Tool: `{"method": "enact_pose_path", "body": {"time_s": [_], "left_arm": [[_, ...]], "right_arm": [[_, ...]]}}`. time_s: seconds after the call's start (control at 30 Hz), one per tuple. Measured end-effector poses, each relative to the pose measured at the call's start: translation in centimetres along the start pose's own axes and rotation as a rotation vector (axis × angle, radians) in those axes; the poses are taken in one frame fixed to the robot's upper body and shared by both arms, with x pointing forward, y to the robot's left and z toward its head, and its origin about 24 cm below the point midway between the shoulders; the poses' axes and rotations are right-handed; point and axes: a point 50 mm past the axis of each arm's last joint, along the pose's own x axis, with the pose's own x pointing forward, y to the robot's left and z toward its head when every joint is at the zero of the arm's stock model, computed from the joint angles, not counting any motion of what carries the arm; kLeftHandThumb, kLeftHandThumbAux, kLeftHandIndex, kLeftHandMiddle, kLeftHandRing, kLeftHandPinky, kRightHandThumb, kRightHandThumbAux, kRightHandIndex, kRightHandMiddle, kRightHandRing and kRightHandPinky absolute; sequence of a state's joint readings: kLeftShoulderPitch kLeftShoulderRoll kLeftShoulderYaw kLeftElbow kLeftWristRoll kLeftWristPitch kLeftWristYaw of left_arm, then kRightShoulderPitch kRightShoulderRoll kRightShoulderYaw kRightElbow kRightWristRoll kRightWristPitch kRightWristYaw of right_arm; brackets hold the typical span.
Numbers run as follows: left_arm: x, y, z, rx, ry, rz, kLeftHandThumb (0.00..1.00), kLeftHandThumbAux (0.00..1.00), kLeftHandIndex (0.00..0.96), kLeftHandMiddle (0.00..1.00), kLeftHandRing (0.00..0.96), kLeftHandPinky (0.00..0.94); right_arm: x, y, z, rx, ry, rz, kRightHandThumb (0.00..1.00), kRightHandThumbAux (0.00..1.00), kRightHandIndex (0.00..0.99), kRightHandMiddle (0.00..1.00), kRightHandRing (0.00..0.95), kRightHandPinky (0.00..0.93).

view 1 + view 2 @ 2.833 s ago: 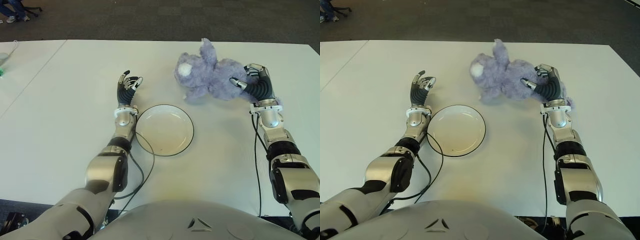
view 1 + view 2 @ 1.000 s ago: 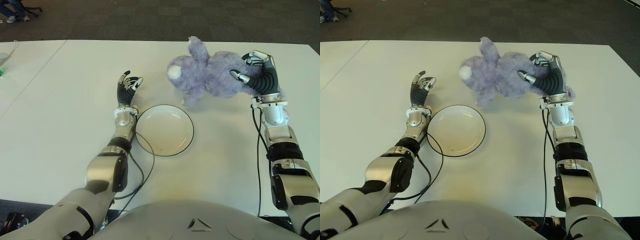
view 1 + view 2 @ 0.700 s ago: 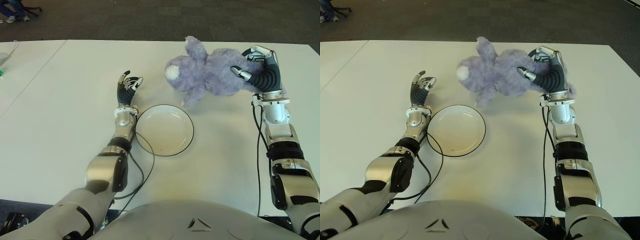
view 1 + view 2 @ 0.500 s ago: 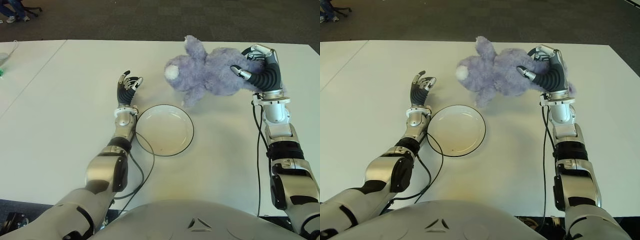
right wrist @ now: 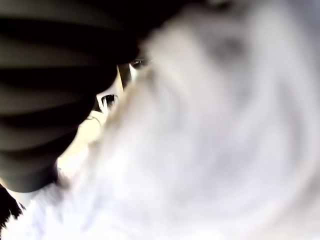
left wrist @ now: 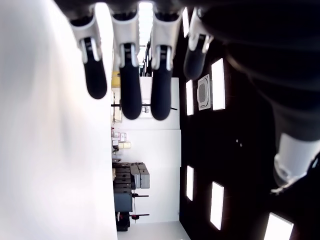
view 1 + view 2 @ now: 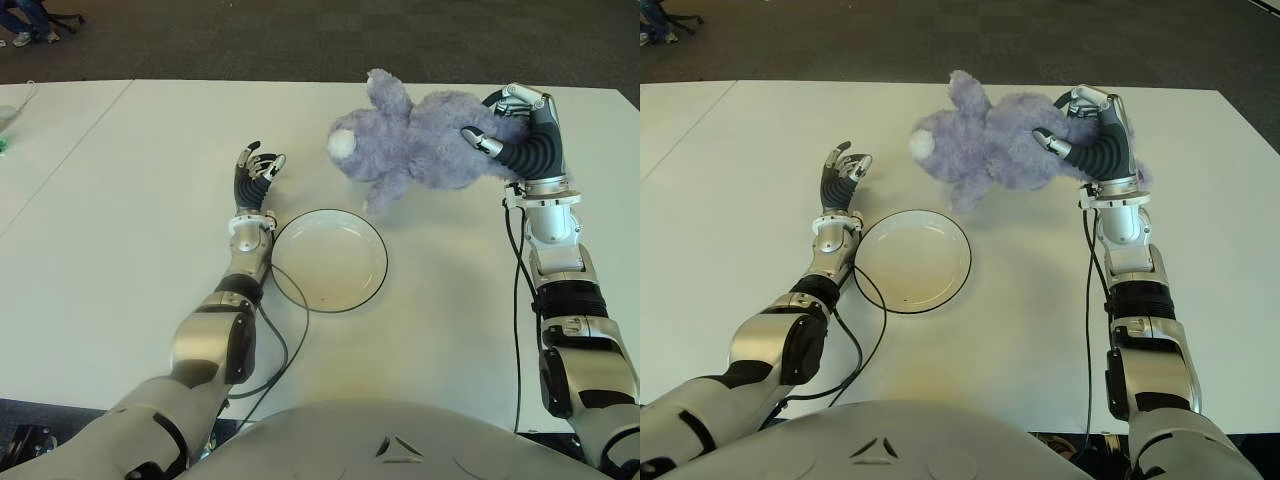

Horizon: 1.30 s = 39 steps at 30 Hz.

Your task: Put the doll into the plate.

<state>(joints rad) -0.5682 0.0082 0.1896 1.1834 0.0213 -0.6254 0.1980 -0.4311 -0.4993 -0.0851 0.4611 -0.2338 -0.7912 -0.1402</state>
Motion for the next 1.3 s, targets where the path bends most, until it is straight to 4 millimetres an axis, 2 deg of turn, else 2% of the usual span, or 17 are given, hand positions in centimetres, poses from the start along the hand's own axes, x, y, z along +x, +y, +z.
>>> {"method": "enact_pose_path", "body": {"time_s": [0.37,0.87,1.07,1.3], "left_arm": [[0.0,0.0,0.0,0.002,0.000,0.004,0.000,0.566,0.180,0.370,0.346,0.235],[0.0,-0.1,0.0,0.019,0.001,0.007,0.000,0.584,0.187,0.375,0.359,0.301],[0.0,-0.2,0.0,0.019,0.002,0.011,0.000,0.577,0.186,0.371,0.355,0.267],[0.0,-0.2,0.0,0.022,0.002,0.017,0.000,0.579,0.193,0.372,0.355,0.268]], "right_arm": [[1.7,-0.1,1.0,0.004,-0.059,-0.016,0.696,0.722,0.437,0.860,0.864,0.847],[5.2,1.6,4.2,0.034,-0.205,-0.027,0.697,0.722,0.437,0.847,0.856,0.843],[6.2,1.5,5.1,0.042,-0.247,-0.039,0.695,0.723,0.436,0.843,0.859,0.853],[6.7,2.0,6.3,0.066,-0.296,-0.043,0.690,0.726,0.436,0.836,0.859,0.852]]}}
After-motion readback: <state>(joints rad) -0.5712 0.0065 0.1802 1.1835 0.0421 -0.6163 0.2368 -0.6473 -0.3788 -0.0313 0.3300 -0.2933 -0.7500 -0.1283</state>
